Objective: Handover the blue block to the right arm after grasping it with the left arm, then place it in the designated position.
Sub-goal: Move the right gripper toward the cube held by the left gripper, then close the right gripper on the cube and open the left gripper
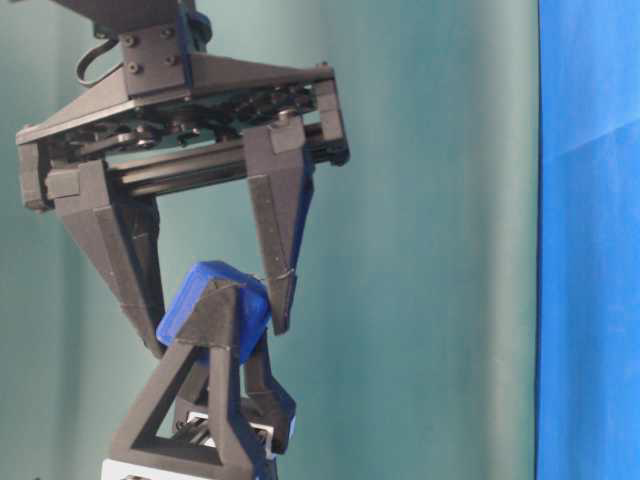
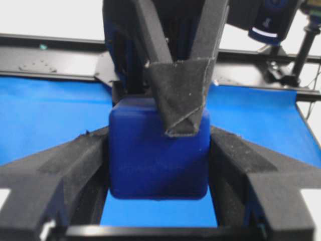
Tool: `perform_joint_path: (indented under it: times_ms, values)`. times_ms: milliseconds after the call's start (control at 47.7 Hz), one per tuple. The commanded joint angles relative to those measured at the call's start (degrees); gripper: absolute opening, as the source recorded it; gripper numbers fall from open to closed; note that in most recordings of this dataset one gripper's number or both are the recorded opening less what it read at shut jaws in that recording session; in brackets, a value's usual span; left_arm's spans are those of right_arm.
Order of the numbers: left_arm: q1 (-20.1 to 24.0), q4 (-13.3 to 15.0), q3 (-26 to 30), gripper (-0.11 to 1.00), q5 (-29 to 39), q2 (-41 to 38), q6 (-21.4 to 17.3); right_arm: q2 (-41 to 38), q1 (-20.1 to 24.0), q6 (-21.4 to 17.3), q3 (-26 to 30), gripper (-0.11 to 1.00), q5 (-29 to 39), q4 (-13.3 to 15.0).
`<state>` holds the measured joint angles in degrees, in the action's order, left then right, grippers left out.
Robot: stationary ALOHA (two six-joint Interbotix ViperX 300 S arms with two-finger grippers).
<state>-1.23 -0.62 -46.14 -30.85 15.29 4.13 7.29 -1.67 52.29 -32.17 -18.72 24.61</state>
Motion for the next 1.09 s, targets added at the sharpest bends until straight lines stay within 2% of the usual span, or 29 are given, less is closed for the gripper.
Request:
perform_joint_path:
  times_ms: [0,147,545,566,692,755,1069]
  values:
    - [-0.18,0.09,1.05,0.49,-0.79,0.53,-0.18,0.7,0.0,-1.58,1.58,0.47,0.44,-0.88]
    - [-0.18,0.09,1.05,0.49,-0.7,0.62,-0.26,0.7,-0.09,-3.25,1.67,0.47,-0.44,-0.88]
    - [-0.18,0.0,1.05,0.49,-0.7,0.53,0.09,0.7,0.0,-3.34,1.67,0.47,-0.18,-0.88]
    - [-0.18,0.09,1.05,0.51,-0.7,0.53,0.26,0.7,0.09,-3.34,1.67,0.47,-0.18,-0.97]
    - [-0.62,0.09,0.97,0.83,-0.7,0.53,-0.35,0.7,0.09,-3.43,1.58,0.47,-0.09,-0.97]
    - [-0.7,0.09,0.97,0.91,-0.79,0.53,-0.62,0.7,0.09,-3.43,1.58,0.47,0.0,-0.88]
    - [-0.7,0.09,0.79,0.92,-0.7,0.62,-0.62,1.05,0.44,-3.69,0.97,0.47,0.53,-1.14]
